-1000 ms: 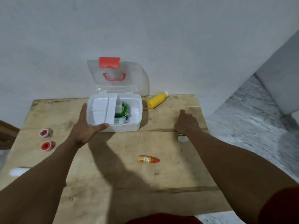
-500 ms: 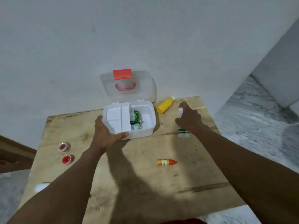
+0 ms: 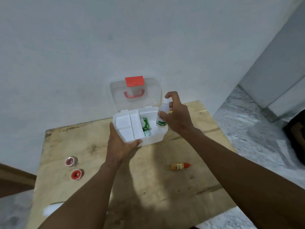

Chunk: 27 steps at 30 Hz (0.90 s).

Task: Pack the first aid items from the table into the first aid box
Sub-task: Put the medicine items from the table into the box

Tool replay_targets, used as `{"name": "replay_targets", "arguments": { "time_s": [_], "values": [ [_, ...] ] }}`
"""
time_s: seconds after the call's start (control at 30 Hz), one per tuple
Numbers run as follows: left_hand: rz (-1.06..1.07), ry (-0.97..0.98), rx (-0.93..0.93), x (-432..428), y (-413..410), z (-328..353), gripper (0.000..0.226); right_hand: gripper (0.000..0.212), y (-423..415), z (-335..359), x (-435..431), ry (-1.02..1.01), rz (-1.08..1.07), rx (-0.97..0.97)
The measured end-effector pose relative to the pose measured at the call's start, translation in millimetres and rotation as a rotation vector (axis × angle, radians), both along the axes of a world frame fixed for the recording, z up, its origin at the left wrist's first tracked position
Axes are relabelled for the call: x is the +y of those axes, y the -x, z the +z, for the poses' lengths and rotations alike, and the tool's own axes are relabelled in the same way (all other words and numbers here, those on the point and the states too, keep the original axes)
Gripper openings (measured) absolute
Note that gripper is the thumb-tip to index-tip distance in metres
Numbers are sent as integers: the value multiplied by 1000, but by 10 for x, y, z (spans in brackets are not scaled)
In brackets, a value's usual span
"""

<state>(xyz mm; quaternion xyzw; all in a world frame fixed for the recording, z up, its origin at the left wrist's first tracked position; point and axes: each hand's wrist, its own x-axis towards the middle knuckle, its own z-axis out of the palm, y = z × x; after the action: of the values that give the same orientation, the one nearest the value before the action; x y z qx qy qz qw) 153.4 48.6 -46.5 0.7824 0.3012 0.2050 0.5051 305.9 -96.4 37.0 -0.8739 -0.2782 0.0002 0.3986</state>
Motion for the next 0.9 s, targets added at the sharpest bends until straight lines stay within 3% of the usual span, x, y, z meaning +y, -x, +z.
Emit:
{"name": "replay_targets", "arguments": {
  "time_s": [0.4, 0.53, 0.9],
  "values": [
    [51, -44, 28, 20, 15, 80, 99, 47, -275, -560, 322, 249, 226, -143],
    [24, -46, 16, 43, -20, 67, 98, 39, -384, -608, 454, 358, 141, -332],
    [28, -54, 27, 60, -50, 16, 97, 36, -442, -733, 473, 331, 91, -307]
  ]
}}
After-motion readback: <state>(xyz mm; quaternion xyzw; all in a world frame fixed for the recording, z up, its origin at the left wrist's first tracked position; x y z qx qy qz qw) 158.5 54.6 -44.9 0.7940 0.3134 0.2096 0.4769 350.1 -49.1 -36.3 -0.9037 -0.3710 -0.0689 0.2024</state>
